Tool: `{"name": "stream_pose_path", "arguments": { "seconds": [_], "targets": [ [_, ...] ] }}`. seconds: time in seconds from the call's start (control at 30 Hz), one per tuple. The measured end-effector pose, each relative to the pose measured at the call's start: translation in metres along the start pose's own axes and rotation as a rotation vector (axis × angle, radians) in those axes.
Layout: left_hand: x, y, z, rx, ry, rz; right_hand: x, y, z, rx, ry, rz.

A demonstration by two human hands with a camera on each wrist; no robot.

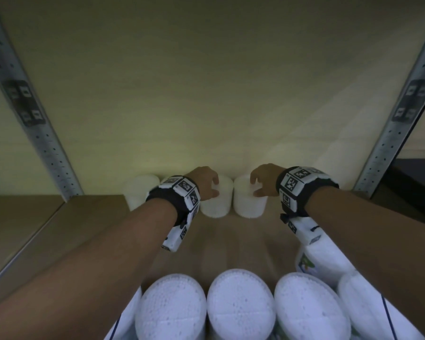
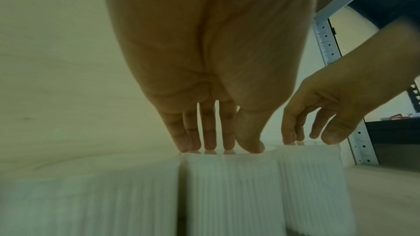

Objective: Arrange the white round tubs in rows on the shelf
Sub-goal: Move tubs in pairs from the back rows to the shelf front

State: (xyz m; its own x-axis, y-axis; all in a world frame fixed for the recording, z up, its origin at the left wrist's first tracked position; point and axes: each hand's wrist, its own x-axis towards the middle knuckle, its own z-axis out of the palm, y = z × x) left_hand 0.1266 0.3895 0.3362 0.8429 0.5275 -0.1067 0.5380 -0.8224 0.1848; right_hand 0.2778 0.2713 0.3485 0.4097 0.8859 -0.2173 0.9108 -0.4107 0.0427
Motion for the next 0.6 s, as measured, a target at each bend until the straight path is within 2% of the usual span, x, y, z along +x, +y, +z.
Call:
{"name": "stream_pose_path", "arguments": {
  "seconds": [0.17,0.4,0.6],
  "targets": [
    [0.001,0.0,0.0,-0.002,-0.004,-0.003,-0.002,0.0,-0.01,-0.024,-0.063,-0.036],
    [0.001,0.001,0.003,-0.014,0.009,-0.014,0.005,-0.002,-0.003,0.023,0.035,0.06],
    [0.002,0.0,0.005,-0.014,0.002,-0.015,0.009,-0.003,-0.001,-0.005,-0.034,0.068]
  ]
}}
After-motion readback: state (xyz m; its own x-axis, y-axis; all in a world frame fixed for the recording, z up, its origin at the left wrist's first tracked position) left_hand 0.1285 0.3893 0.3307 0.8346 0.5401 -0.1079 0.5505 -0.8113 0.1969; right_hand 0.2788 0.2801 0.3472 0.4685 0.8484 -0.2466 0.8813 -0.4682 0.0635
